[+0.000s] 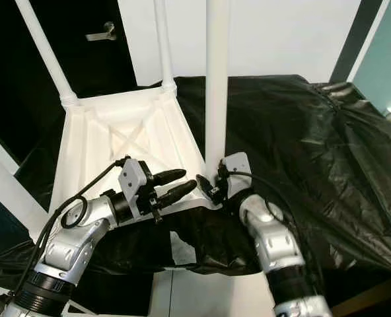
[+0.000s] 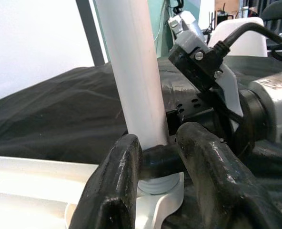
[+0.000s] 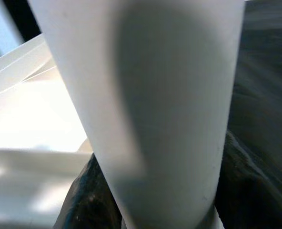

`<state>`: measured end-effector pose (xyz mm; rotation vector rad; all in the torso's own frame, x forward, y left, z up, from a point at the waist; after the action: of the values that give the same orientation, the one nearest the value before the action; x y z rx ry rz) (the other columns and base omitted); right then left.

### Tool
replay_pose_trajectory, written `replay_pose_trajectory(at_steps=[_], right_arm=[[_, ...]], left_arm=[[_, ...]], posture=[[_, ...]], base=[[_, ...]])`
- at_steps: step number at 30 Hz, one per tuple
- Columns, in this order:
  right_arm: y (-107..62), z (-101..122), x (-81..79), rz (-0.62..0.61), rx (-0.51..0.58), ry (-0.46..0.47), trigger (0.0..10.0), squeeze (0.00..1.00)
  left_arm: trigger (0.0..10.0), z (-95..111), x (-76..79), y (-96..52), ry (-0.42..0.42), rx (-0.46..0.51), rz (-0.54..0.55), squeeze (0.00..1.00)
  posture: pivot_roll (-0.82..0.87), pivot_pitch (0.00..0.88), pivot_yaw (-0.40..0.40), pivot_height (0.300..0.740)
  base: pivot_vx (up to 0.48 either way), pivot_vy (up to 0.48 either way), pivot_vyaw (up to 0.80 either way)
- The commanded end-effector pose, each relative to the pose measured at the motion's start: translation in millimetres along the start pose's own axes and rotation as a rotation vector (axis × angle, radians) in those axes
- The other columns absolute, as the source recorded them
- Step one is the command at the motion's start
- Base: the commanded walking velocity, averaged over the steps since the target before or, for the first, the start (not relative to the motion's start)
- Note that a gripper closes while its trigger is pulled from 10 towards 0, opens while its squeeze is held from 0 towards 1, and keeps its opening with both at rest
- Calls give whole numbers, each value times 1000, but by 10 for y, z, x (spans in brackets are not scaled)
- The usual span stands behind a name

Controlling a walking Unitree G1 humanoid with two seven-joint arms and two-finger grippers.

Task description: Building children table

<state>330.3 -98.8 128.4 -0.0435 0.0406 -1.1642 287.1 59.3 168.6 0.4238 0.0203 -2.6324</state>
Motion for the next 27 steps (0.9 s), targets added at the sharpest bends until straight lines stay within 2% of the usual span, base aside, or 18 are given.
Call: replay_pose_trajectory(at_steps=[1, 4, 8, 20, 21, 22, 27], right_arm=[[-24, -163, -15, -82, -67, 23, 10000, 0], [-59, -147, -57, -259, -35, 74, 10000, 0], [-79, -137, -173, -275, -28, 125, 10000, 0], [-105, -95, -133, -332, -32, 88, 10000, 0], [-104, -92, -133, -332, -31, 87, 10000, 914], [-105, -74, -140, -315, -18, 83, 10000, 1000], [-122, -10, -147, -250, 28, 79, 10000, 1000]], left_arm=[[10000, -17, 44, 5, 3, -12, -26, 0], [10000, -21, 54, 12, 0, -10, -30, 0], [10000, -22, 63, 30, -1, -5, -33, 0], [10000, -19, 32, 29, 7, -2, -34, 0], [10000, -20, 31, 29, 7, -2, -34, 0], [10000, -19, 31, 32, 8, -2, -32, 0], [10000, -9, 24, 45, 10, 3, -24, 0]], posture=[[-51, 0, 35, 740], [-60, 0, 33, 740], [-66, 0, 32, 740], [-66, 0, 30, 740], [-66, 0, 30, 740], [-65, 0, 28, 740], [-61, 0, 23, 740]], base=[[0, 0, 0], [0, 0, 0], [0, 0, 0], [0, 0, 0], [0, 0, 0], [0, 0, 0], [0, 0, 0]])
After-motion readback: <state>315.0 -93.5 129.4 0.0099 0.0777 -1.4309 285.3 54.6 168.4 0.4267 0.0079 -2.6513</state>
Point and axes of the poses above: a point about 5 cm out from each wrist's last joint towards the gripper, its own y axis pointing out of the wrist towards the gripper, its own z axis along the axis of the wrist's last joint, x = y × z, the point moved 3 cm from there along y, pointing out of the wrist towards the gripper, and after that the axes turned 5 degrees about y, right-handed, at the moved point
